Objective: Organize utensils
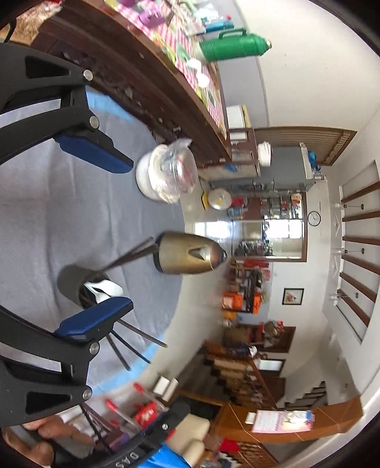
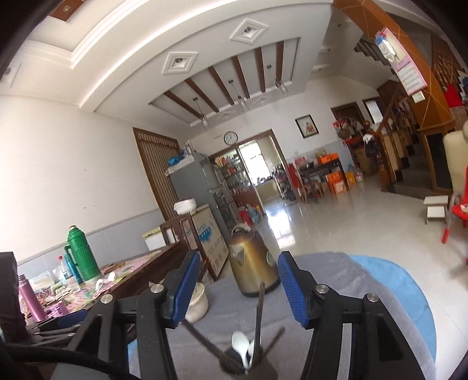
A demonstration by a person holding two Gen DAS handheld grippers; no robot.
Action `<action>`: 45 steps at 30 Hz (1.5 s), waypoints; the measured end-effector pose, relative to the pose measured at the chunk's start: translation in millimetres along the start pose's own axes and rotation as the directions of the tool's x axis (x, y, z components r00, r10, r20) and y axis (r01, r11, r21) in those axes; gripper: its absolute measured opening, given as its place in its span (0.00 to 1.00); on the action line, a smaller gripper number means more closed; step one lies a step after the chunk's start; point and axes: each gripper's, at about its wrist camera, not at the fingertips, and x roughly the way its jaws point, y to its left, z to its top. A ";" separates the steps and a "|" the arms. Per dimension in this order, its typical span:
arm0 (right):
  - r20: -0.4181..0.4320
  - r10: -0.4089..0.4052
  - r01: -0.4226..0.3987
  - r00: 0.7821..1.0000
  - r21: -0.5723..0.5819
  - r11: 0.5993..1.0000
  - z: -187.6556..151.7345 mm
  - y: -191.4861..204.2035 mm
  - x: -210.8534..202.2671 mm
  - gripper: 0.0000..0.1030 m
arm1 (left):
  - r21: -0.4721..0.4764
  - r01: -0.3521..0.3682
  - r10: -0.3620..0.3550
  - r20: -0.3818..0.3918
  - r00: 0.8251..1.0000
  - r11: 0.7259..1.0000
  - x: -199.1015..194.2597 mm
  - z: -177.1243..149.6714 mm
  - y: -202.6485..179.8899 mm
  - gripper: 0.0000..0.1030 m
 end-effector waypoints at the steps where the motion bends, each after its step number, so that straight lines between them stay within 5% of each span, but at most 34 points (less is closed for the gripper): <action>1: -0.009 -0.015 0.015 1.000 -0.010 1.000 -2.2 0.1 -5.8 0.58 | 0.008 -0.017 0.017 -0.001 1.000 1.000 -4.0 -3.1 -1.8 0.87; 14: -0.063 -0.057 0.055 0.996 -0.038 0.998 -8.4 -8.3 -64.1 0.60 | 0.066 -0.160 0.150 0.140 0.979 0.985 -70.3 -9.8 -19.2 0.97; 19: -0.160 -0.095 0.080 0.983 -0.096 0.992 -15.8 -2.9 -70.7 0.60 | 0.083 -0.201 0.183 0.188 0.965 0.976 -92.4 -13.2 -27.7 0.99; 45: -0.192 -0.075 0.046 0.978 -0.148 0.988 -35.8 38.0 -136.4 0.66 | 0.044 -0.289 0.278 0.177 0.944 0.956 -152.5 -44.0 -0.3 0.99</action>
